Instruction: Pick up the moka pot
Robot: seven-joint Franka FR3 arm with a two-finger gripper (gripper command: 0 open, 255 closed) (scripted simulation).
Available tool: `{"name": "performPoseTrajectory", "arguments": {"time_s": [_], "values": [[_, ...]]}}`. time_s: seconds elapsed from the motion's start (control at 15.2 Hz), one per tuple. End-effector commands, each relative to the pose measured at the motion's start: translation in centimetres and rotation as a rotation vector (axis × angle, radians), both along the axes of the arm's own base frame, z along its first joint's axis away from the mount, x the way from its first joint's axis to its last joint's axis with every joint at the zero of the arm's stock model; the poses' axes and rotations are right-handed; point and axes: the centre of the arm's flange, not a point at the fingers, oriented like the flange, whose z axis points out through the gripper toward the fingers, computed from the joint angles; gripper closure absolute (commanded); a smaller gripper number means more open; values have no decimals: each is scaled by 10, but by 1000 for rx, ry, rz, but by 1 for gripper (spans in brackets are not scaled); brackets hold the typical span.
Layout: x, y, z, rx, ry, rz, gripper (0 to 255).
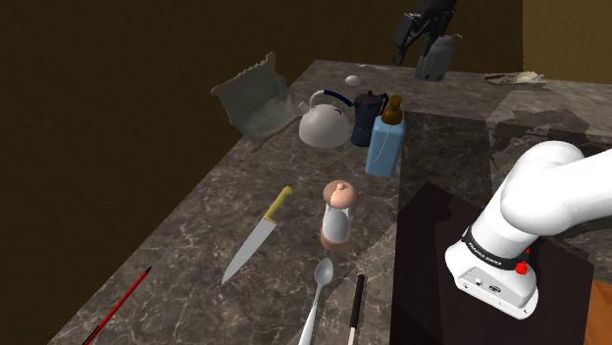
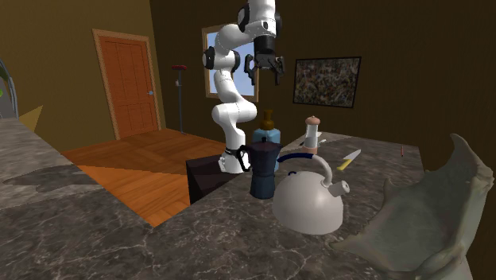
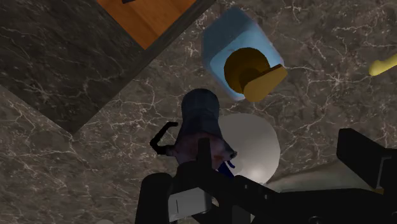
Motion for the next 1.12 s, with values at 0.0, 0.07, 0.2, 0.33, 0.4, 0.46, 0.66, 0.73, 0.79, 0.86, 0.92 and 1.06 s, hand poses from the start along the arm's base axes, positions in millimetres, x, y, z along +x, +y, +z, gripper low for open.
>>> {"name": "performPoseTrajectory", "arguments": {"time_s": [0.0,0.07,0.2,0.33,0.4,0.46,0.66,0.73,0.79,0.86,0.92,1.06], "values": [[0,0,0,0,0,0,0],[12,-7,-6,6,16,-1,0],[37,-21,-18,19,49,-4,0],[61,-35,-31,32,81,-7,0],[72,-42,-38,38,97,-9,0],[84,-49,-45,44,113,-10,0],[118,-69,-67,63,162,-15,0],[129,-76,-75,69,178,-16,0],[140,-83,-84,76,194,-18,0],[151,-89,-92,82,210,-19,0],[162,-96,-101,88,226,-21,0],[169,-100,-112,92,237,-22,0]]}}
